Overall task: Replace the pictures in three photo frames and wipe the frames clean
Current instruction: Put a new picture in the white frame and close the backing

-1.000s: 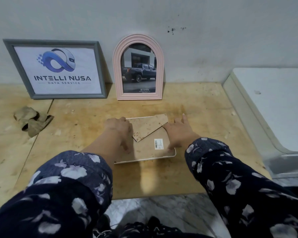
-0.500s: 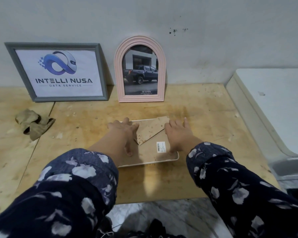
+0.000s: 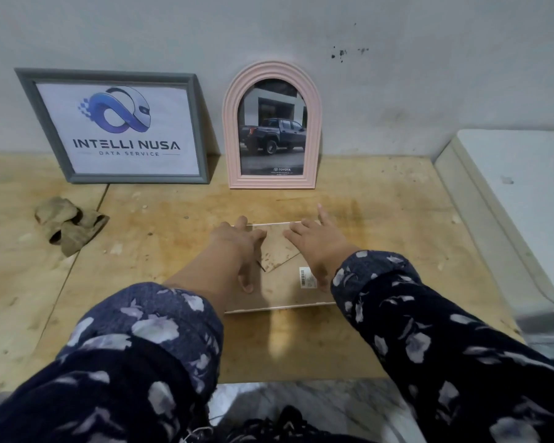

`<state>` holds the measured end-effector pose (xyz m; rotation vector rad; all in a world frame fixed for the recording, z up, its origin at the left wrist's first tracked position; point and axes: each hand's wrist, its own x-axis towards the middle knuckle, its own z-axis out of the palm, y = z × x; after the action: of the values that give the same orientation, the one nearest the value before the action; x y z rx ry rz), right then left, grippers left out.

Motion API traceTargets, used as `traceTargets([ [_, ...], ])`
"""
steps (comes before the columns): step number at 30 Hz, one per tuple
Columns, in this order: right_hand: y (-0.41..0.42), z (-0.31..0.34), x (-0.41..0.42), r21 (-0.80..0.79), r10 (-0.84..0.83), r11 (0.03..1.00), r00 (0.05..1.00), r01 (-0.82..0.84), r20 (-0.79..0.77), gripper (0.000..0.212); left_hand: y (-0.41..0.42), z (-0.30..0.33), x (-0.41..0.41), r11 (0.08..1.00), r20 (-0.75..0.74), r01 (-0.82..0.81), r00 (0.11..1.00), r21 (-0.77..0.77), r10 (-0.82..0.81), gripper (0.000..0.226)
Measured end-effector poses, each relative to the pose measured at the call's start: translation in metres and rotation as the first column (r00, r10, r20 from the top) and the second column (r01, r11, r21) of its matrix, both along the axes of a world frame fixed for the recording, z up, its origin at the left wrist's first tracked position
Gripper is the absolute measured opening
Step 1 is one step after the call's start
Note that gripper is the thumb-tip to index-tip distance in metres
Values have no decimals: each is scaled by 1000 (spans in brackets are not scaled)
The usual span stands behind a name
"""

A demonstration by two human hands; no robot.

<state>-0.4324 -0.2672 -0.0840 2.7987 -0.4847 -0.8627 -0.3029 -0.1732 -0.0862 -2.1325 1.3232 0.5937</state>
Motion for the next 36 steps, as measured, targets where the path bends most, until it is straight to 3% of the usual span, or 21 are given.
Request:
traceTargets([
  [4, -3, 1, 1, 47, -6, 999, 1000, 6, 10, 98, 5, -3, 5, 999, -43, -7, 999, -36, 5, 127],
  [9, -3, 0, 9, -10, 39, 999, 999, -38, 33, 86, 6, -2, 4, 999, -53, -6, 999, -41, 4, 126],
  [16, -2, 0, 5, 83, -84, 993, 996, 82, 25, 91, 4, -6, 4, 997, -19, -16, 1000, -74, 15, 124],
  [19, 2, -2, 1, 128, -136, 983, 990, 130, 45, 84, 14, -14, 7, 986, -43, -44, 998, -164, 38, 119],
  [23, 4, -5, -4, 153, -156, 977, 987, 148, 41, 93, 44, -24, 5, 950, -148, -133, 985, -283, 93, 103],
  [27, 26, -15, -12, 109, -167, 982, 981, 157, 97, 84, 78, -35, -6, 831, -196, -267, 961, -488, 194, 88],
  [31, 54, -35, -29, 169, -206, 972, 936, 162, 285, 74, 98, -42, -11, 797, -146, -222, 975, -562, 168, 69],
  [34, 70, -56, -43, 203, -153, 979, 717, 17, 680, 34, 103, -45, -8, 803, -141, -227, 974, -551, 178, 54],
  [36, 79, -70, -51, 168, -97, 984, 594, -65, 798, 16, 102, -45, -9, 812, -165, -261, 965, -522, 205, 50],
])
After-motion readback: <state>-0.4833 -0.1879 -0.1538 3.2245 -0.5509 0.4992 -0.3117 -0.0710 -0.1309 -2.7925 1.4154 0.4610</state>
